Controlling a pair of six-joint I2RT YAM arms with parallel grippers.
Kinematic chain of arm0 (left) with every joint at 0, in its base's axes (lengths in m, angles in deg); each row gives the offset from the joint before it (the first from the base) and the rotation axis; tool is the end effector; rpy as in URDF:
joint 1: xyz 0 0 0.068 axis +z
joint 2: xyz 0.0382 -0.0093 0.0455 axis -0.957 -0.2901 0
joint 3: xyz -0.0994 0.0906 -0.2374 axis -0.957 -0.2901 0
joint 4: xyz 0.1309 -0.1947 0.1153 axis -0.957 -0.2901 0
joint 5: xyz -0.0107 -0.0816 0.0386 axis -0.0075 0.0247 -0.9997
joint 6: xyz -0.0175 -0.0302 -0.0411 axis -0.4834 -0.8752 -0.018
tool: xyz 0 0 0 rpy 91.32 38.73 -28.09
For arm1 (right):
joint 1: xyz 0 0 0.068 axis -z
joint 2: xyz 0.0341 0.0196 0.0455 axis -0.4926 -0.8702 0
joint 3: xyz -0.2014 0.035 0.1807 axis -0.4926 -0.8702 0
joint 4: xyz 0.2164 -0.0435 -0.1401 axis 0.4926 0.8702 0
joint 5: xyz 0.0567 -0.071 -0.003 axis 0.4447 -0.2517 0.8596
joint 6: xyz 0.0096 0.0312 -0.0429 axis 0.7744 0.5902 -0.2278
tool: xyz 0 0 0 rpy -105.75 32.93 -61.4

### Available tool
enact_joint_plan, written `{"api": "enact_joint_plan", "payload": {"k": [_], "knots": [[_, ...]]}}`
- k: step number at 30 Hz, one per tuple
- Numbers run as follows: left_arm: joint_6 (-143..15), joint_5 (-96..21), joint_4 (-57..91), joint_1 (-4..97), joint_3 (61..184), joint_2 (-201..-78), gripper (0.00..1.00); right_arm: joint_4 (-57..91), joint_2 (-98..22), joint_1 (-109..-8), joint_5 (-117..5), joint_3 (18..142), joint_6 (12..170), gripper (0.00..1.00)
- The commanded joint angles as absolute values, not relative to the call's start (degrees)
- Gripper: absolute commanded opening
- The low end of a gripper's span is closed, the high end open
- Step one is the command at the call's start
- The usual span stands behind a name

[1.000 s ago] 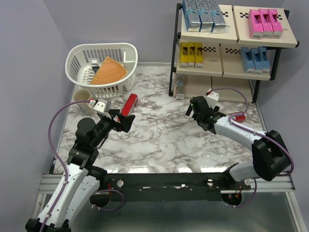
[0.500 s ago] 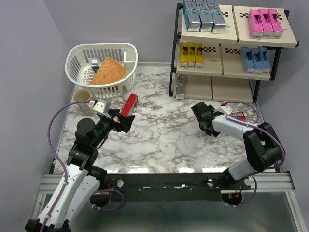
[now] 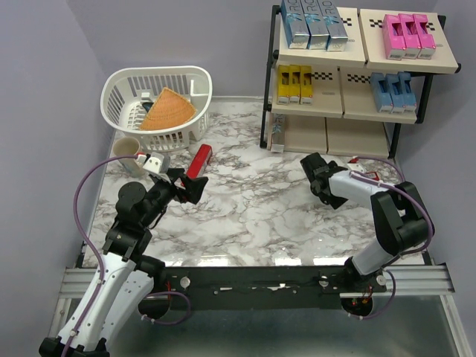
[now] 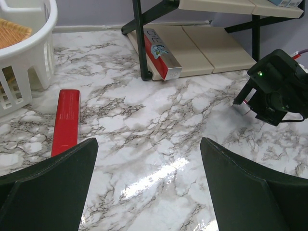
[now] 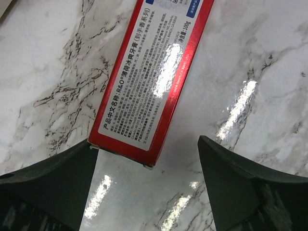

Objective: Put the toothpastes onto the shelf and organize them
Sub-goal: Pick up the toothpaste from the center of the board.

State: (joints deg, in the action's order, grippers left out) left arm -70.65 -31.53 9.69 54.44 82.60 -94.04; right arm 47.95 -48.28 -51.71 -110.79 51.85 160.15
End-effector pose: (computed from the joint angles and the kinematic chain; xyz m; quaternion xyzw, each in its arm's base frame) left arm 0.1320 -0.0540 0.3079 0.0874 0.7209 -0.3018 0.6178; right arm 0.2600 0.0778 0.1558 0.4578 0.7863 -0.1703 0.3783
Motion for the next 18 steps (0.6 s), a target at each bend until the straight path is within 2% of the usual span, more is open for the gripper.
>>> {"api": "enact_joint_plan", "payload": {"k": [1,8,11,16,18], "knots": [[-71.1,-29.7,11.1,54.9,82.2,-93.7,0.99,47.8,-47.3,-51.2,-112.0,53.5,158.4,0.81],[-71.0,-29.9,10.9,54.9,82.2,-93.6,0.99,48.6,-48.8,-48.3,-108.6,55.0,157.7,0.75],[-71.1,-29.9,10.9,54.9,82.2,-93.6,0.99,47.2,-48.0,-48.3,-108.0,54.2,156.2,0.63],[-71.0,-29.5,11.0,54.9,82.1,-93.8,0.99,44.2,-45.9,-48.2,-106.2,52.6,150.5,0.52],[-71.0,-29.5,11.0,54.9,82.1,-94.0,0.99,42.0,-43.8,-48.4,-104.0,51.5,148.5,0.52]]}}
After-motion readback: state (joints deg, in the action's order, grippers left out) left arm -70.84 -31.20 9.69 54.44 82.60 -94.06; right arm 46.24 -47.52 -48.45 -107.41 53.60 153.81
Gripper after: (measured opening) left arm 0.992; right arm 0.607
